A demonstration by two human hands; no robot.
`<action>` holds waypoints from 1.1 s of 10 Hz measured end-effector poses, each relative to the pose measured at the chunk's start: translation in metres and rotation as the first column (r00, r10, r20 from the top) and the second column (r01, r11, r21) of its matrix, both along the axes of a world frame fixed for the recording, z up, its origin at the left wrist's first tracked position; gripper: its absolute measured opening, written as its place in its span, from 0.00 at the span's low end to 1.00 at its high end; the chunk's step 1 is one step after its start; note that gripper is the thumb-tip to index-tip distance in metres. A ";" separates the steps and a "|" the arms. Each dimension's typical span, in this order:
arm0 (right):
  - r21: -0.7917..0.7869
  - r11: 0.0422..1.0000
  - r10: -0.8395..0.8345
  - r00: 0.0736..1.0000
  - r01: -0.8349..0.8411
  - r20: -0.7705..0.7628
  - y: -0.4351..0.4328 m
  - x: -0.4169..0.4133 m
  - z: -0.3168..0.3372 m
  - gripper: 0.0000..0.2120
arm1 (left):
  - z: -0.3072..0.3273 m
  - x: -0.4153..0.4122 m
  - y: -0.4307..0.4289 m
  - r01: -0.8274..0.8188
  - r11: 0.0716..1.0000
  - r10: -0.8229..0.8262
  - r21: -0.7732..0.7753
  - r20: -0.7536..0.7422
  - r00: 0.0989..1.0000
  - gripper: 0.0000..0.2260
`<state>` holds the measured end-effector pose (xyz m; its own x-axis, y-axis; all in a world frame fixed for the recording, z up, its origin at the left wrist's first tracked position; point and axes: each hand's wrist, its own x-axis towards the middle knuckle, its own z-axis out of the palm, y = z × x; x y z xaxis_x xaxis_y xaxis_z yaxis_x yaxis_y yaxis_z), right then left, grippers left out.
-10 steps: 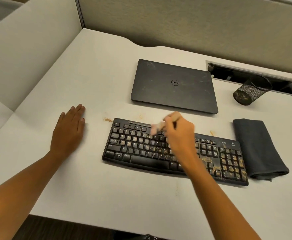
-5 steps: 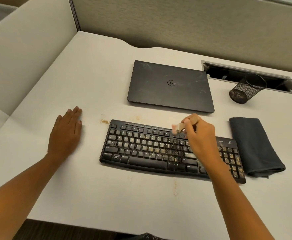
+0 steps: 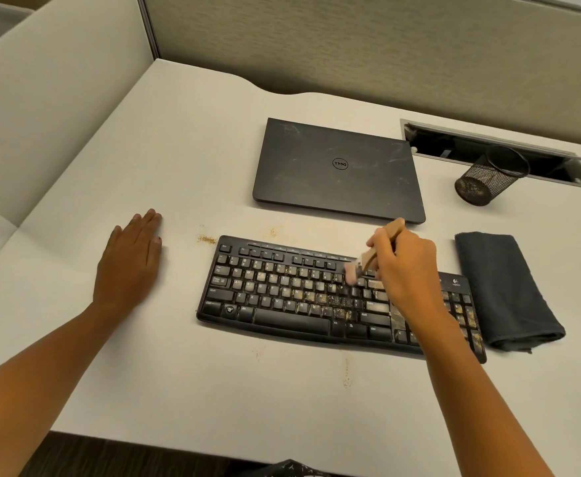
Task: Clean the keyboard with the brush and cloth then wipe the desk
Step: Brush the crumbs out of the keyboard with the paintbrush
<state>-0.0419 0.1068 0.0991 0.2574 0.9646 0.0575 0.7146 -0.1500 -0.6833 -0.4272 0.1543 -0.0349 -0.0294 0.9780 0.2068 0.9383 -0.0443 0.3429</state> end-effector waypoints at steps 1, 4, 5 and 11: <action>0.015 1.000 -0.005 0.999 0.004 0.047 -0.002 0.002 -0.003 0.15 | 0.000 0.000 0.000 0.001 1.000 -0.001 0.004 -0.008 1.000 0.25; 0.022 0.997 -0.070 0.989 0.068 0.131 0.000 0.008 -0.004 0.19 | 0.000 0.002 -0.001 -0.003 1.000 0.003 0.022 0.002 1.000 0.23; -0.028 0.998 -0.052 0.987 0.056 0.151 -0.002 0.009 -0.004 0.19 | 0.000 0.002 -0.002 -0.006 1.000 0.006 0.026 0.002 1.000 0.21; -0.014 0.997 -0.069 0.957 0.076 0.281 -0.003 0.012 0.002 0.21 | 0.002 0.001 -0.003 -0.004 1.000 0.004 0.018 0.004 1.000 0.23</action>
